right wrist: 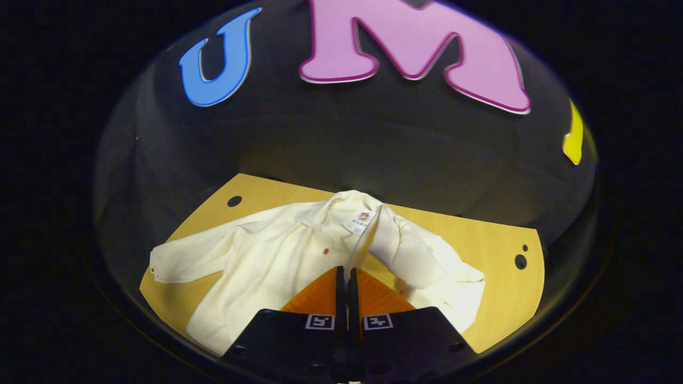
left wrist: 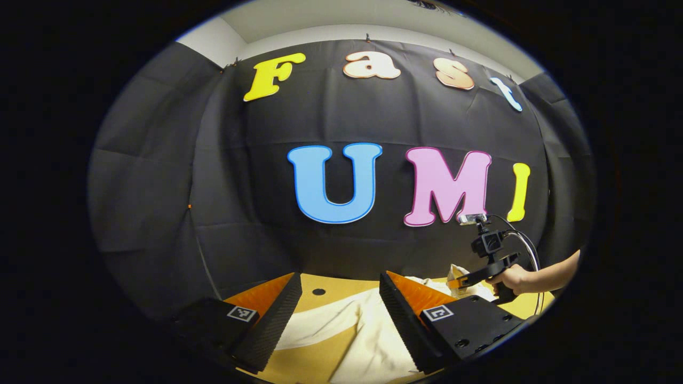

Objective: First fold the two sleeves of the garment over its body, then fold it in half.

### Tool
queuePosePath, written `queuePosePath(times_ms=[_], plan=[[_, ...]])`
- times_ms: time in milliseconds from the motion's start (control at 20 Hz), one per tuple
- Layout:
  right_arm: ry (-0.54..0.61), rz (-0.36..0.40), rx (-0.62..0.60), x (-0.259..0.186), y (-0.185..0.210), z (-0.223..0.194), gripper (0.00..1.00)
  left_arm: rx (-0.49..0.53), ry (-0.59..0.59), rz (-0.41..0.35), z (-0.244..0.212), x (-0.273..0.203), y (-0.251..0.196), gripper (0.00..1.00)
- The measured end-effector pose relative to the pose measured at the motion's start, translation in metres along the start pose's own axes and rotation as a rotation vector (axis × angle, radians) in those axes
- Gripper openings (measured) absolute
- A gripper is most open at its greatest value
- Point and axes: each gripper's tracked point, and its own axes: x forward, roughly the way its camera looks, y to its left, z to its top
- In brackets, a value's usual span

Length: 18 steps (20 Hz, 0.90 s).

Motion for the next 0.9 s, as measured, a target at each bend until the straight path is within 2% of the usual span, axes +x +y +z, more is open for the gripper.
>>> queuePosePath(times_ms=[200, 350, 450, 500, 550, 600, 750, 850, 900], plan=[[0.028, 0.084, -0.065, 0.018, 0.062, 0.008, 0.05, -0.001, 0.038, 0.07, -0.02, -0.003, 0.033, 0.97], [0.042, 0.117, -0.099, 0.037, 0.09, -0.001, 0.05, -0.02, 0.072, 0.109, -0.034, -0.003, 0.049, 0.97], [0.048, 0.165, -0.074, 0.049, 0.119, -0.006, 0.1, -0.029, 0.085, 0.128, -0.043, -0.004, 0.058, 0.97], [0.043, 0.18, -0.061, 0.051, 0.127, -0.005, 0.27, -0.027, 0.09, 0.141, -0.047, -0.004, 0.064, 0.97], [0.031, 0.192, -0.05, 0.054, 0.13, -0.002, 0.35, -0.022, 0.093, 0.15, -0.051, -0.002, 0.068, 0.97], [0.019, 0.193, -0.047, 0.054, 0.132, 0.001, 0.51, -0.019, 0.097, 0.153, -0.057, -0.001, 0.07, 0.97], [0.005, 0.166, -0.058, 0.032, 0.121, 0.007, 0.76, 0.026, 0.111, 0.177, -0.077, 0.011, 0.083, 0.97], [-0.035, 0.138, -0.064, 0.008, 0.107, 0.016, 0.78, 0.06, 0.128, 0.177, -0.092, 0.025, 0.091, 0.97], [-0.066, 0.115, -0.074, -0.006, 0.096, 0.023, 0.88, 0.057, 0.14, 0.174, -0.1, 0.031, 0.097, 0.97]])
